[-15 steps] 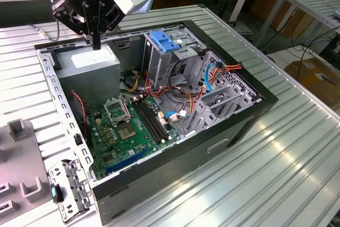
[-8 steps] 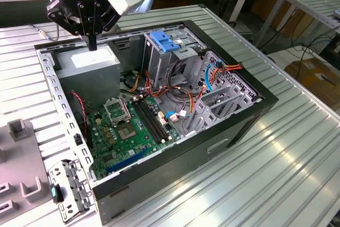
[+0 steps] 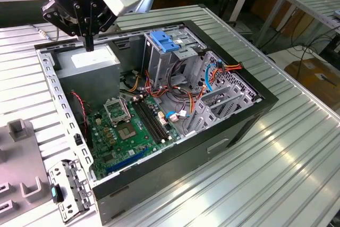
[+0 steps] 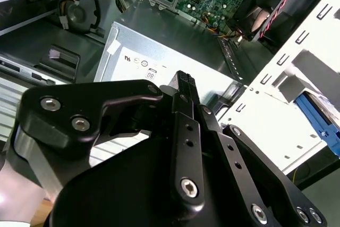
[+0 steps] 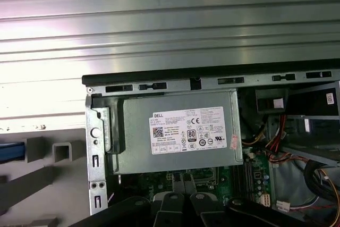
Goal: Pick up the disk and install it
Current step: 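Reach for the disk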
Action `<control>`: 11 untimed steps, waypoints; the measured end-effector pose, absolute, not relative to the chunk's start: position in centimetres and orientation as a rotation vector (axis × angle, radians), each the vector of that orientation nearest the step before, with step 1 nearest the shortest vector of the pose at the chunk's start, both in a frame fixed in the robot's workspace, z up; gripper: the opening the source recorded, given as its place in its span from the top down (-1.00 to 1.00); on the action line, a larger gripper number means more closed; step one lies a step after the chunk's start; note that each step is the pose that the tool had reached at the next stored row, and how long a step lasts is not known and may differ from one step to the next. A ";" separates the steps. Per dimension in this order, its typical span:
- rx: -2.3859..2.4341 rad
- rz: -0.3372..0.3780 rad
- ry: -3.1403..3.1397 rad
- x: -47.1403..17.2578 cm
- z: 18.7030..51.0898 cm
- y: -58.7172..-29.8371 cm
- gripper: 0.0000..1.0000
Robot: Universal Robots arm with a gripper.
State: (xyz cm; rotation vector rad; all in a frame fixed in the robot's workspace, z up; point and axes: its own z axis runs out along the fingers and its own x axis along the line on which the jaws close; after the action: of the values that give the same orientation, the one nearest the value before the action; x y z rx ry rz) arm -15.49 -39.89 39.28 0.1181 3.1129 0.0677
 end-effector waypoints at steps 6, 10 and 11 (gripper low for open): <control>0.118 0.068 3.113 -15.9 39.3 -39.9 0.79; 0.118 0.068 3.113 -16.1 39.3 -39.9 0.79; 0.118 0.068 3.113 -16.1 39.3 -39.9 0.79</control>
State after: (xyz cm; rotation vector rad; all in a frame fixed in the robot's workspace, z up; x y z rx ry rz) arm -16.13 -39.89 39.27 0.1180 3.1130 0.0676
